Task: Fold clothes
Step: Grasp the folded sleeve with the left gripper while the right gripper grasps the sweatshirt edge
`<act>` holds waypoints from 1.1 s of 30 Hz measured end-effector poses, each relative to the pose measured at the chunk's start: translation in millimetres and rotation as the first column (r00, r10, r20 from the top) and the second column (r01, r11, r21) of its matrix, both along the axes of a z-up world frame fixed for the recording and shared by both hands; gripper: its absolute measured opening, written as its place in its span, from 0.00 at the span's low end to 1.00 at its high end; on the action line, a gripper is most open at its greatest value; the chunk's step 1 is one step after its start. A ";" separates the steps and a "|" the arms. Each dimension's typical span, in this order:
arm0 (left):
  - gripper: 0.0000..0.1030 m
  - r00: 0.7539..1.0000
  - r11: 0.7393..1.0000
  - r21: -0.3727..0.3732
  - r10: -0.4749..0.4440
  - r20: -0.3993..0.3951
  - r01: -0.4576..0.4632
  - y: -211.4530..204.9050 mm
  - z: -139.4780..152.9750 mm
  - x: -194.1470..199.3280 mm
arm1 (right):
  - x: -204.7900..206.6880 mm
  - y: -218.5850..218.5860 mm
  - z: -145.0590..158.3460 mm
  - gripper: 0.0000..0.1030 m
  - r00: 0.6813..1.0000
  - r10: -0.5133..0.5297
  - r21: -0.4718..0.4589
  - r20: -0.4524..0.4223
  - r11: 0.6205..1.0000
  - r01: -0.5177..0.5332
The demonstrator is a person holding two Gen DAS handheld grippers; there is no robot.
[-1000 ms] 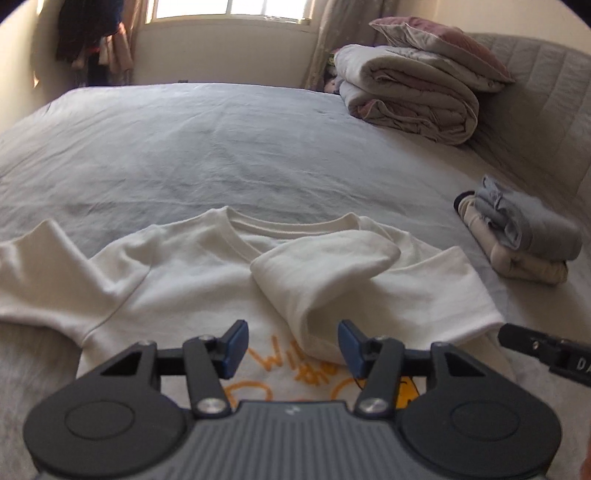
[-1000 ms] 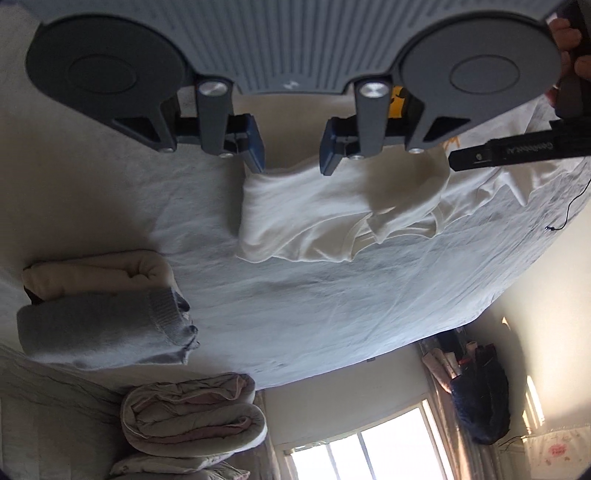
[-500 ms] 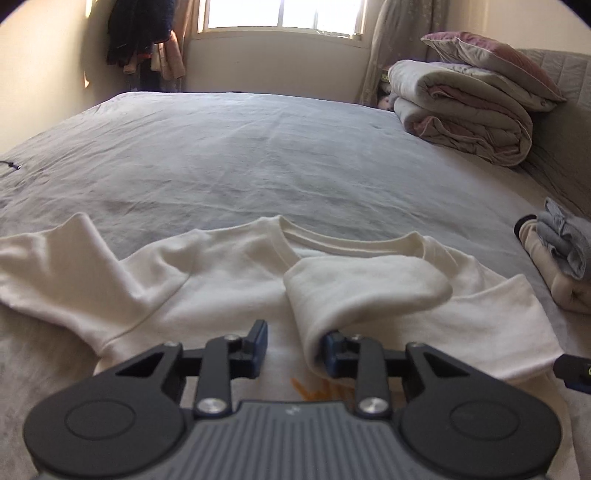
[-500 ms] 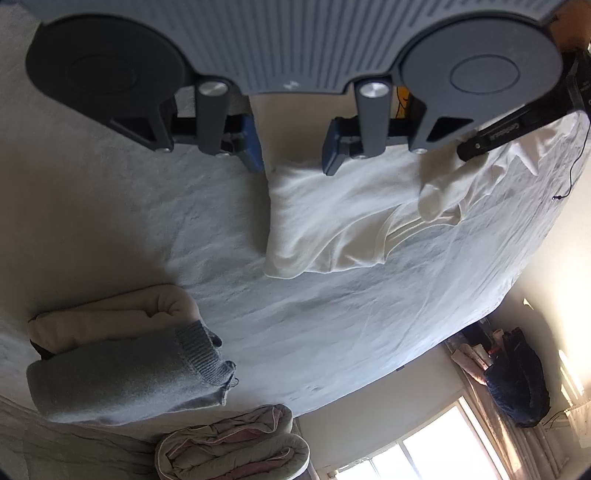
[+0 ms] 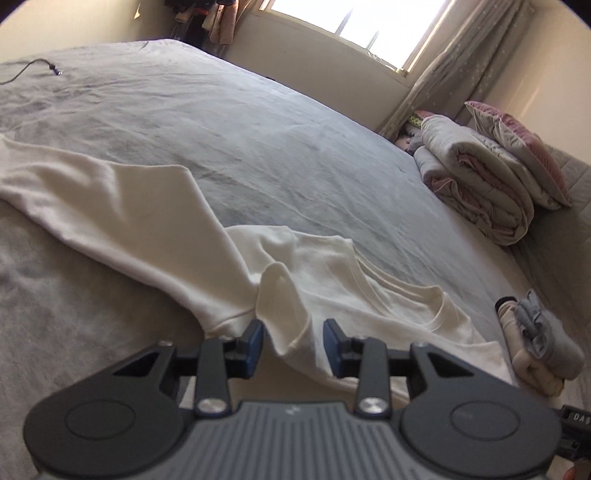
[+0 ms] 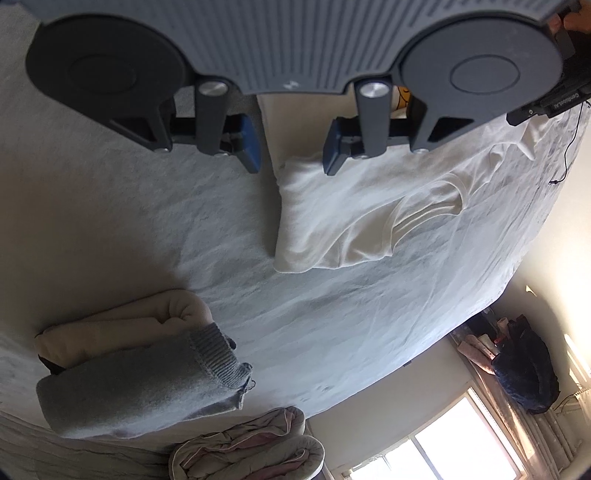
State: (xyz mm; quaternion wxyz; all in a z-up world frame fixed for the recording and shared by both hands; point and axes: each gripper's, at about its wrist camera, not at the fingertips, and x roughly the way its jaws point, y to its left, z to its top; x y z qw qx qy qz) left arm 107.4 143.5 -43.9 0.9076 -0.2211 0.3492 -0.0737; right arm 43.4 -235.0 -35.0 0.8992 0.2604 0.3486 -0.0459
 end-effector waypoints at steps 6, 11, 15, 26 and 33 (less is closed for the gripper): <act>0.21 1.000 0.993 -0.118 -0.008 0.011 0.010 11.3 1.1 13.6 | 1.5 -18.1 0.1 0.40 1.000 -0.011 0.075 0.004 0.997 0.011; 0.04 1.000 0.994 -0.108 -0.015 0.004 0.016 10.7 -6.9 22.3 | 19.6 -36.2 1.2 0.40 0.998 -0.064 0.166 0.002 0.984 0.062; 0.03 0.996 0.997 -0.076 0.016 0.082 -0.010 13.3 4.2 19.1 | 24.9 -37.7 -0.8 0.40 0.998 -0.060 0.179 0.021 0.982 0.055; 0.03 0.984 0.994 0.006 0.109 0.139 -0.111 27.0 11.1 18.1 | 32.5 -36.6 -9.8 0.40 0.997 -0.030 0.193 0.070 0.981 0.015; 0.03 0.984 0.993 0.050 0.101 0.146 -0.109 22.9 9.2 17.4 | 60.7 -26.8 -14.6 0.40 0.994 0.015 0.144 0.112 0.989 -0.031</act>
